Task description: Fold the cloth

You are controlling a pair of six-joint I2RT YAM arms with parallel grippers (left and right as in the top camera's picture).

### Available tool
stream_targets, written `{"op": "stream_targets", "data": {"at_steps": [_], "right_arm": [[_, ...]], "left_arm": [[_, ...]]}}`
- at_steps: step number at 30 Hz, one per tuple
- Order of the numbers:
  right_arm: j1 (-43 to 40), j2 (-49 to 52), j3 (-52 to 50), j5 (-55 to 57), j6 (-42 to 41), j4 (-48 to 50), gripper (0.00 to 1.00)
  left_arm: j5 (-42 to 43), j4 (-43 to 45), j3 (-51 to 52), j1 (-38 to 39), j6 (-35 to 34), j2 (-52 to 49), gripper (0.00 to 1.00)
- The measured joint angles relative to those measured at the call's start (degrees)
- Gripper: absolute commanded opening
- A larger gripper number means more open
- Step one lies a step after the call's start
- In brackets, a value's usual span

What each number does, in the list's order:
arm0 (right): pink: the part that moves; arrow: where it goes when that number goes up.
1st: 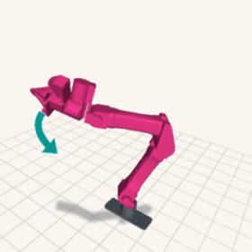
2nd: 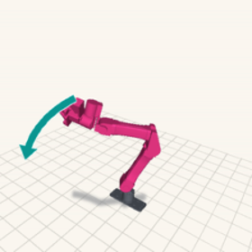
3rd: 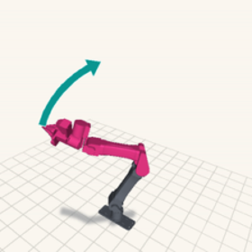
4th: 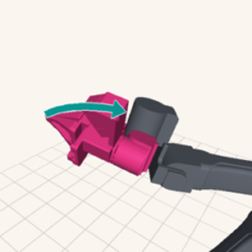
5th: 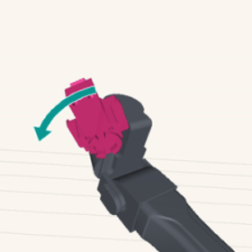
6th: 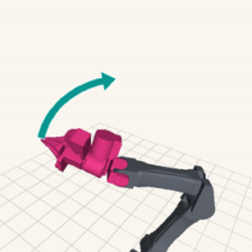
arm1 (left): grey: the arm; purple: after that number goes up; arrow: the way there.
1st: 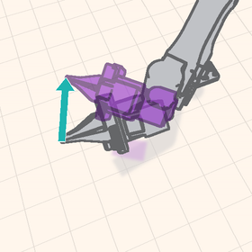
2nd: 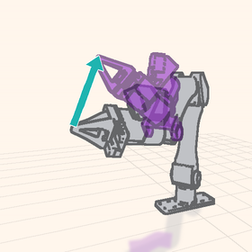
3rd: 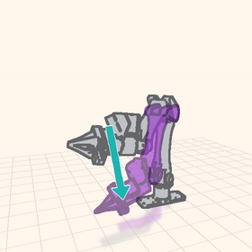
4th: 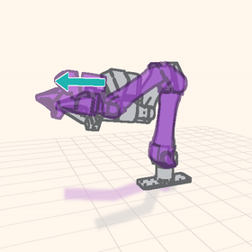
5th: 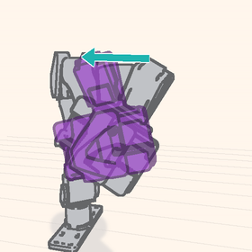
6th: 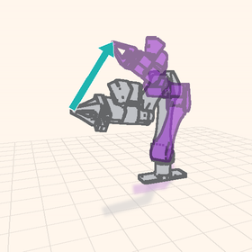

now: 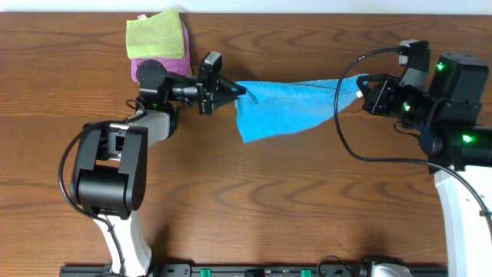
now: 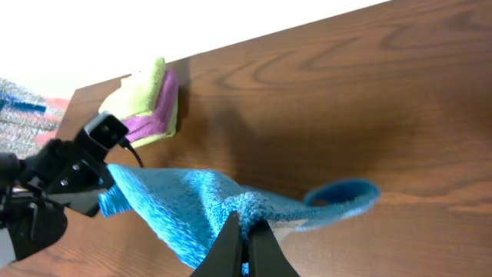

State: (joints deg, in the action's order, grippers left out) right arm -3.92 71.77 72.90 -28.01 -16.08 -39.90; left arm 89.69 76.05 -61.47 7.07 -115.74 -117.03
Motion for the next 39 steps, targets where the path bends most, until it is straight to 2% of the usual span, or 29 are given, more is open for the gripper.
{"op": "stream_targets", "data": {"at_steps": [11,19,22,28,32,35,39], "right_arm": [[4.46,-0.02,-1.4,1.81,0.85,-1.31,0.01],[5.66,0.31,-2.82,4.31,1.68,11.91,0.02],[5.66,0.33,-2.82,4.48,1.66,13.97,0.02],[5.66,0.35,-2.91,4.87,2.32,4.76,0.02],[5.66,0.39,-3.06,5.01,4.48,-1.31,0.02],[5.66,0.39,-3.8,5.09,5.9,-5.09,0.02],[5.66,0.39,-5.44,5.33,7.13,-9.31,0.01]], "left_arm": [[0.07,-0.15,-0.35,-2.03,-0.17,0.0,0.08],[0.11,-1.62,-1.4,-7.56,-0.17,0.0,0.08],[0.17,-1.97,-4.33,-8.0,-0.17,0.0,0.08],[0.2,-2.05,-7.34,-7.69,-0.17,0.02,0.07],[0.15,2.38,-6.93,-6.82,-0.2,0.02,0.06],[0.02,4.31,-3.67,-5.77,-0.22,0.02,0.06],[0.11,6.27,5.6,-3.58,-0.2,0.02,0.06]]}}
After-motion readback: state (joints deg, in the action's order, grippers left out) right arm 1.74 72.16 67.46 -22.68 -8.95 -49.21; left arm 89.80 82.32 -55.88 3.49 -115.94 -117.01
